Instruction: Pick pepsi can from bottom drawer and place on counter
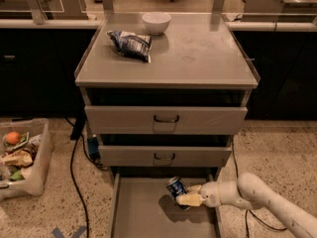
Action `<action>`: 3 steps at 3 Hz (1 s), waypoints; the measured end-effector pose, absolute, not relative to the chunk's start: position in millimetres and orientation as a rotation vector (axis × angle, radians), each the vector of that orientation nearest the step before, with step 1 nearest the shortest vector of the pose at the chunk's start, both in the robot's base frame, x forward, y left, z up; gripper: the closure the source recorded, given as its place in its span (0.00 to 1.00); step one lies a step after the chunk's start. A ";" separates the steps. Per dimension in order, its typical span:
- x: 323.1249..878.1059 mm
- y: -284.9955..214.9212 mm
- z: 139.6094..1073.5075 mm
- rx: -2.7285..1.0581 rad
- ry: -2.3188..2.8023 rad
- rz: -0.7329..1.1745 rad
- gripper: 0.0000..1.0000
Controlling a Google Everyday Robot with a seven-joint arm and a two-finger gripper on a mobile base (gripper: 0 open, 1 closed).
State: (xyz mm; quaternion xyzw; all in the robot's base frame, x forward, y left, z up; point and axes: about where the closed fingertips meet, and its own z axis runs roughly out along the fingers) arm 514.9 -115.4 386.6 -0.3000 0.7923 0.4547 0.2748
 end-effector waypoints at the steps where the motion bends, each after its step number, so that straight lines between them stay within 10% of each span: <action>1: 526.9 -139.3 447.7 -0.756 2.006 1.258 1.00; 3: 584.0 -173.2 511.3 -0.731 1.887 1.260 1.00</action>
Offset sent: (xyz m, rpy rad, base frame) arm 0.1281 -0.0651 0.1892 0.2740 -0.1997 -0.0251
